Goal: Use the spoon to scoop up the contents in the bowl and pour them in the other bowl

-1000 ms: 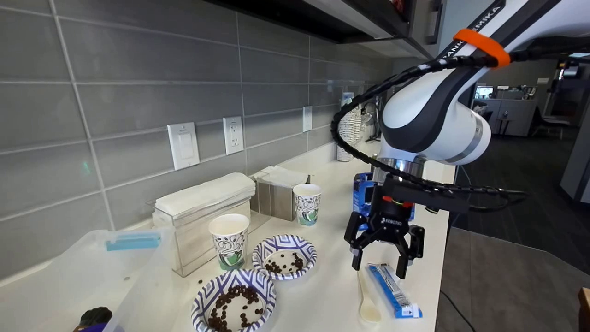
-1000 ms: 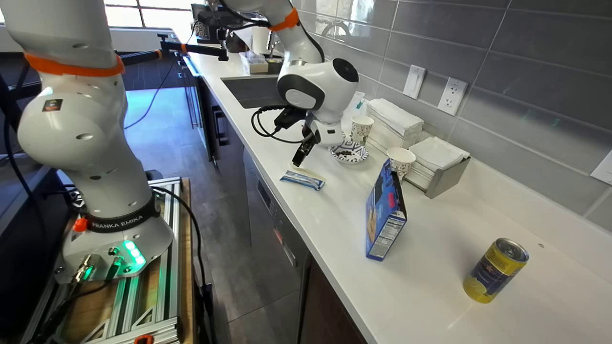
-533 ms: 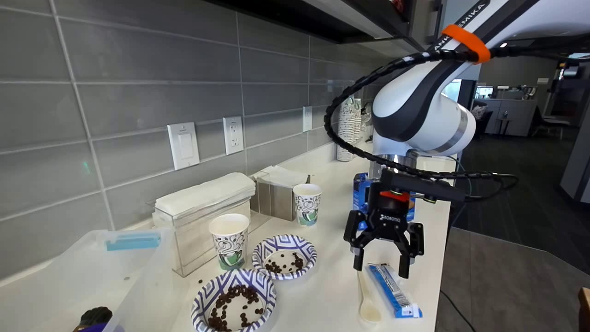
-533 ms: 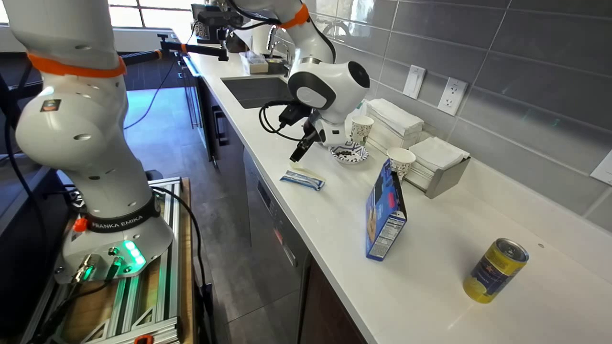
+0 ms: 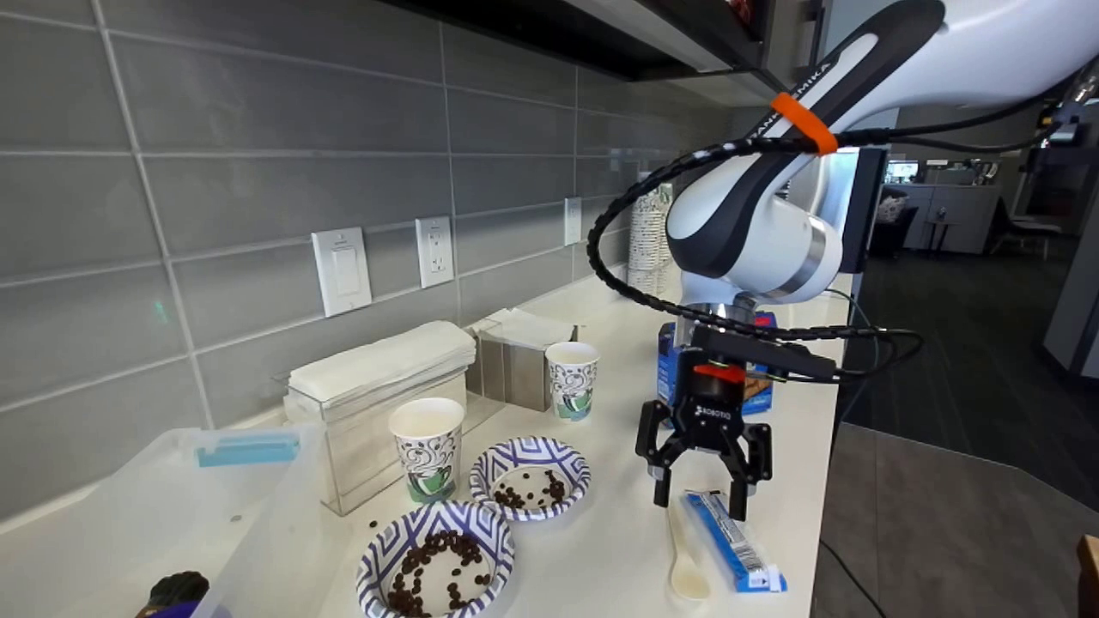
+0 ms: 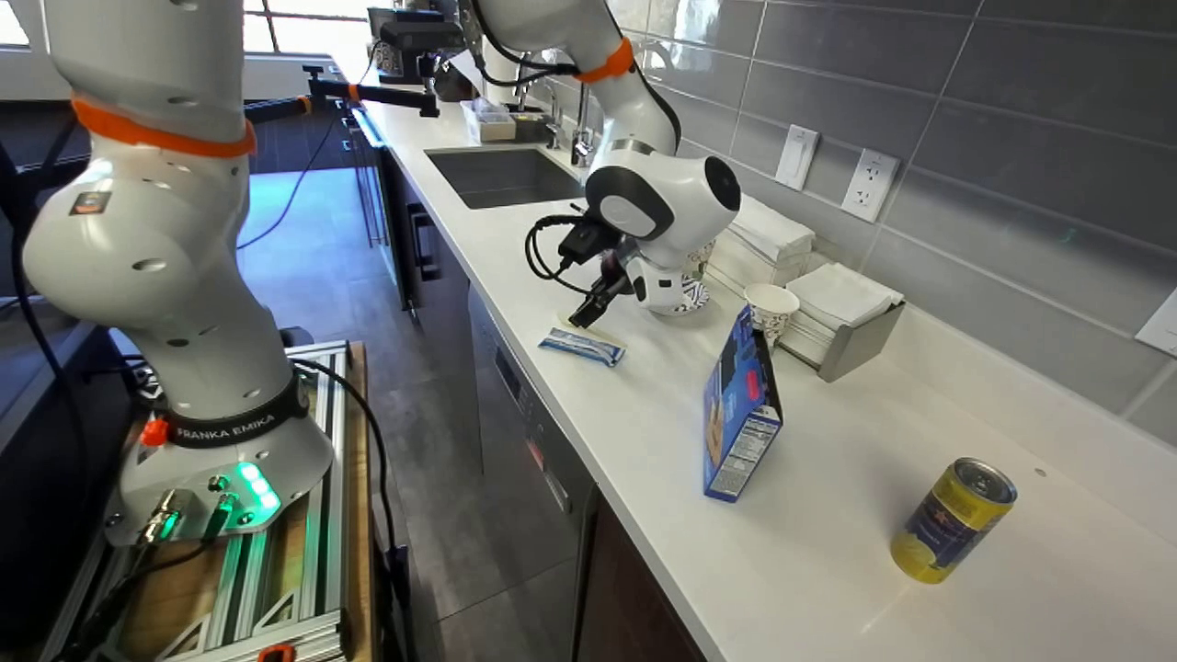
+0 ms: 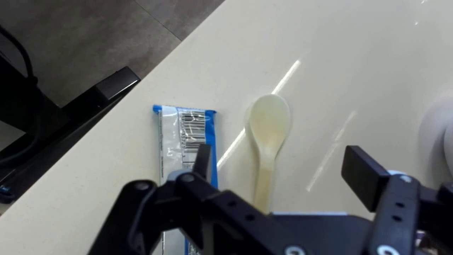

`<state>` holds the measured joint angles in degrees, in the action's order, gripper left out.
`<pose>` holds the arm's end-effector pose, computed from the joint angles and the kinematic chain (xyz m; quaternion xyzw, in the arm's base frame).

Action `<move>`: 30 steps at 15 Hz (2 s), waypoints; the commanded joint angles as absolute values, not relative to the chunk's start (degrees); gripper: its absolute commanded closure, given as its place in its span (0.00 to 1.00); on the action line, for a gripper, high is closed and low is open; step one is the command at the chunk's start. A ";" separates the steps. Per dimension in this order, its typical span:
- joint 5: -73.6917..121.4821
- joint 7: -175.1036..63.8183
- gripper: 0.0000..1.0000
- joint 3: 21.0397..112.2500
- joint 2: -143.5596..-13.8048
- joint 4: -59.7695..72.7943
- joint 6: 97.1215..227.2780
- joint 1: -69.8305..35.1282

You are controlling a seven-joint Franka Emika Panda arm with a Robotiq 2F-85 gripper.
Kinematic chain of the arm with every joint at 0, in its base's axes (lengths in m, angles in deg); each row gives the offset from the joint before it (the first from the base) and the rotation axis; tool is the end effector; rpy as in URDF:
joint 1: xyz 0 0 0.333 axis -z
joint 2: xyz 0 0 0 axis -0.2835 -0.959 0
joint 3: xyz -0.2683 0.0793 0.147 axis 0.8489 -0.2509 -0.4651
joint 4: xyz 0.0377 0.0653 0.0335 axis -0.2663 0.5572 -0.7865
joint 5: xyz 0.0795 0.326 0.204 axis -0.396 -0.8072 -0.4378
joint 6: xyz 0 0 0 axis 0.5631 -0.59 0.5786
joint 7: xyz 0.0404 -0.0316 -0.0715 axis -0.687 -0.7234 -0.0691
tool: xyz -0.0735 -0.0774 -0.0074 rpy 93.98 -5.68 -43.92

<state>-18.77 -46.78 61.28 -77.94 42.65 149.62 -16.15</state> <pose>0.5043 0.0381 0.2252 -0.8914 0.3302 0.2127 0.2260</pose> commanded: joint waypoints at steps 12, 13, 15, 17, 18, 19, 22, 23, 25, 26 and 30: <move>-19.96 -47.17 0.86 61.30 -86.04 37.25 149.69 -16.07; -19.92 -47.13 0.85 61.34 -86.39 37.04 149.69 -16.04; -19.95 -47.16 0.81 61.37 -86.76 36.77 149.60 -15.95; -20.02 -47.23 0.78 61.37 -86.85 36.52 149.58 -15.88; -20.12 -47.30 0.67 61.33 -86.90 36.41 149.44 -15.83; -20.18 -47.37 0.65 61.30 -86.97 36.31 149.36 -15.80; -20.20 -47.44 0.56 61.24 -87.25 36.01 149.27 -15.78; -20.43 -47.51 0.50 61.16 -87.29 35.87 149.01 -15.68; -20.27 -47.43 0.58 61.24 -87.34 35.84 149.09 -15.70; -20.18 -47.39 0.61 61.29 -87.40 35.84 149.20 -15.72; -19.79 -46.39 0.70 61.75 -88.16 35.41 149.12 -15.65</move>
